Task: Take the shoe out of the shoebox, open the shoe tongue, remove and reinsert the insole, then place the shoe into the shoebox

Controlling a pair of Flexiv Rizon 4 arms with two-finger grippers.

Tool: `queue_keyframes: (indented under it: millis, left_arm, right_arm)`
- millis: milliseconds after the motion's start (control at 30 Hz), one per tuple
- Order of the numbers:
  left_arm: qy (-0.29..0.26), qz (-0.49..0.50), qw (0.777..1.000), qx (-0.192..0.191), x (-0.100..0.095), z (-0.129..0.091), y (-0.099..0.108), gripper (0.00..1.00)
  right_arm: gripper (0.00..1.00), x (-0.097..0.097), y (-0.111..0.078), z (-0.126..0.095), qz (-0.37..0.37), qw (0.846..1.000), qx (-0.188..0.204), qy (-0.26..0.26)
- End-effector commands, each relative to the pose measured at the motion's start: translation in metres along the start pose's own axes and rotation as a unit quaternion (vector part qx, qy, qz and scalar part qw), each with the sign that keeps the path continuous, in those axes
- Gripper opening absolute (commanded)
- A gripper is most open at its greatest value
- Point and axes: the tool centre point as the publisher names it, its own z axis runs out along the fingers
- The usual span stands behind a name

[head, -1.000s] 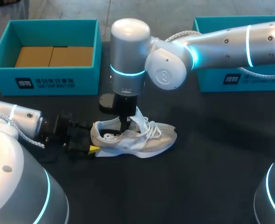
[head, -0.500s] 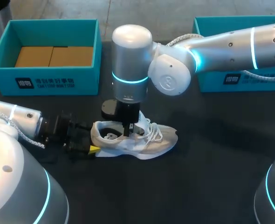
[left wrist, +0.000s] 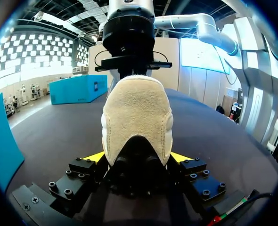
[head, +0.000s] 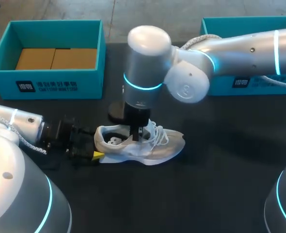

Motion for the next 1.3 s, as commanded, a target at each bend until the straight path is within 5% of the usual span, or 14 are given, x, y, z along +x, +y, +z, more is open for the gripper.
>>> queue_keyframes:
  millis: [33,533,1300]
  left_arm:
    - [-0.001,0.000,1.000,-0.001,-0.001,0.001,0.003,0.00]
    - [-0.001,0.000,1.000,-0.001,-0.001,0.001,0.003,0.00]
    - [-0.001,0.000,1.000,-0.001,-0.001,0.001,0.003,0.00]
  right_arm:
    - [0.00,0.002,-0.017,-0.014,-0.019,0.999,-0.042,-0.015]
    - [0.00,-0.013,-0.014,-0.034,-0.087,0.992,-0.085,-0.011]
    - [0.00,-0.033,0.039,-0.049,-0.172,0.968,-0.173,0.066]
